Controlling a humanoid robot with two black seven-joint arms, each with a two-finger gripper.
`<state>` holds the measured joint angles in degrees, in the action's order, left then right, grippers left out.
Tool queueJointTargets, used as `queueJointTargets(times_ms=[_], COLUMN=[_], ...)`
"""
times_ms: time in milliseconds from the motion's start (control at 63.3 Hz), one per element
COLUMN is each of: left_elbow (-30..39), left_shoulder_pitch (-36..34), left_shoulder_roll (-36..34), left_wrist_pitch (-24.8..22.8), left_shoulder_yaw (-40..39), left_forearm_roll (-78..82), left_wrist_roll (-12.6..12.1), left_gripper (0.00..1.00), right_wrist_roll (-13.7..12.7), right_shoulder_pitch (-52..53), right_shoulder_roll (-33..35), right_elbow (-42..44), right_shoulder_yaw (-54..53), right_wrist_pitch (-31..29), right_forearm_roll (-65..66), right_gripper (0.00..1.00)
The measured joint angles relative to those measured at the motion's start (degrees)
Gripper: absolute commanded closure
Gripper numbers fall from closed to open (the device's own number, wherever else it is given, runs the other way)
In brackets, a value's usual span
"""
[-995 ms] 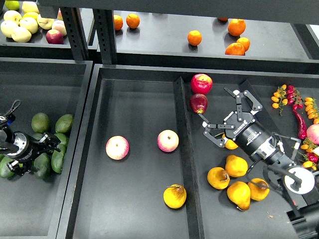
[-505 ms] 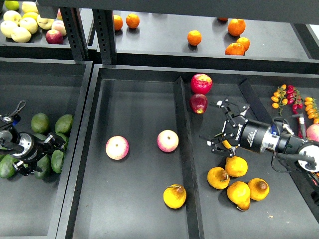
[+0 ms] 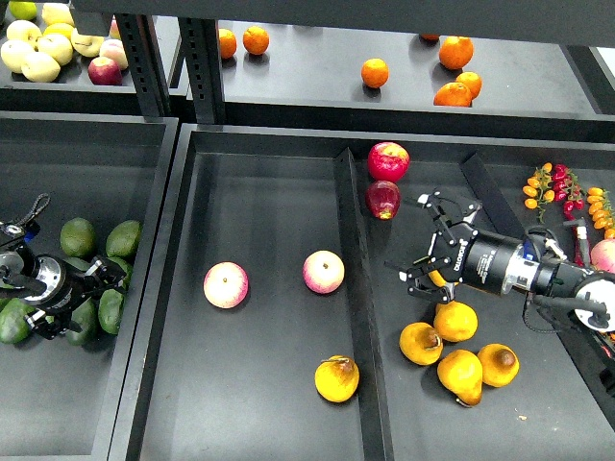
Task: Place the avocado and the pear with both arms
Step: 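Move the right gripper toward the yellow pear in the middle bin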
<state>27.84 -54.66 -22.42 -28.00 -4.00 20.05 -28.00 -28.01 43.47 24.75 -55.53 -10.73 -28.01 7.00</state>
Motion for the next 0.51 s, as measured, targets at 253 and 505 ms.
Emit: queueJointTargets(times_ms=[253,505], left_elbow=[0.28,0.32], left_shoulder_pitch=[-0.24,-0.26], left_shoulder_roll=[0.61,1.02], left_wrist_pitch=[0.0,0.0], left_shoulder_yaw=[-0.34,-0.66], left_forearm_roll=[-0.02,-0.02], left_wrist_roll=[0.01,0.01], left_gripper=[0.0,0.0], right_wrist_roll=[0.0,0.0], right_shoulder_pitch=[0.22,-0.23], right_shoulder_roll=[-8.01,-12.22], right_elbow=[10.52,16.77], right_shoulder_yaw=[0.06,0.11], right_wrist_pitch=[-0.01,-0.01], right_forearm_roll=[0.58,0.75], right_gripper=[0.0,0.0])
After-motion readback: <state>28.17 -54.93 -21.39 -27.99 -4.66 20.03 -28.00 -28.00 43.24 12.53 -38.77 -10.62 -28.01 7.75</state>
